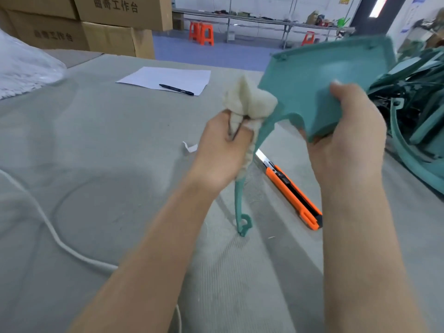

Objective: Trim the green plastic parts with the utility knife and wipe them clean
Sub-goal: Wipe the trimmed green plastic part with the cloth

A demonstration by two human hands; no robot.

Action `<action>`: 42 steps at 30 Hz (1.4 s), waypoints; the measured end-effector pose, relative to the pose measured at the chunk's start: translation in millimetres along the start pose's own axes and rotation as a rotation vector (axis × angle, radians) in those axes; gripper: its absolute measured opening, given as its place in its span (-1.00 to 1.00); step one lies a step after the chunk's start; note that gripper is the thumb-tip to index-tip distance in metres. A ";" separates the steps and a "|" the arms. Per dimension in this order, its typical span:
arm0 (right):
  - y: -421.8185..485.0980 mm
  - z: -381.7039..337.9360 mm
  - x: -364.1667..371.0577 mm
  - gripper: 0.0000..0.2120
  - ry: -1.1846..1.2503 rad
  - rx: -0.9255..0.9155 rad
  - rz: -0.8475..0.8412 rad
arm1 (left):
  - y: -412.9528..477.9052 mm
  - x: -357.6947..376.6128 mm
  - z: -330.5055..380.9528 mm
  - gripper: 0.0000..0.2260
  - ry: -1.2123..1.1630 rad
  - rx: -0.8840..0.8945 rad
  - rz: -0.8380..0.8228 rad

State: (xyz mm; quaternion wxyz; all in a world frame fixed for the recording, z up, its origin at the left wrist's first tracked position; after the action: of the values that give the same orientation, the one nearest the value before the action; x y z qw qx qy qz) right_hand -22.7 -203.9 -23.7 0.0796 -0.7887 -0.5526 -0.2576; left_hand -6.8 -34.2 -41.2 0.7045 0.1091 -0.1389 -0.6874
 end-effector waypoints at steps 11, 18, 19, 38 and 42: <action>30.4 65.0 -58.1 -0.86 0.400 0.244 0.313 | -2.0 8.7 -43.2 -0.83 0.431 -0.050 -0.192; 37.0 12.8 -48.8 -0.29 -0.915 -0.354 0.267 | 15.3 -64.1 -47.4 -0.77 0.178 -0.215 0.049; 38.8 21.5 -34.8 -0.29 -1.209 -0.378 0.160 | 13.9 -66.8 -49.4 -0.78 0.175 -0.243 0.012; 17.9 74.4 14.5 -0.85 -0.603 0.056 -0.450 | 16.8 -39.3 -26.1 -0.80 -0.065 -0.090 0.064; 10.5 79.0 22.7 -0.71 -0.683 0.021 -0.450 | -6.3 25.4 -40.9 -0.49 0.754 0.054 -0.176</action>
State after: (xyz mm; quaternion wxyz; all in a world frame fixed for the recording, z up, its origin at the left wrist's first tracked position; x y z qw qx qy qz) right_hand 17.8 -156.6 -78.3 -0.1589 -0.6874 -0.7086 0.0138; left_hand 1.8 -61.3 -80.6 0.6414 0.3840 0.1219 -0.6529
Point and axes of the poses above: each hand's wrist, its own y-axis towards the middle knuckle, its own x-axis out of the palm, z = x × y, the point moved 10 cm from there along y, towards the middle knuckle, and after that the axes turned 4 degrees about -y, right-handed, at the moved point
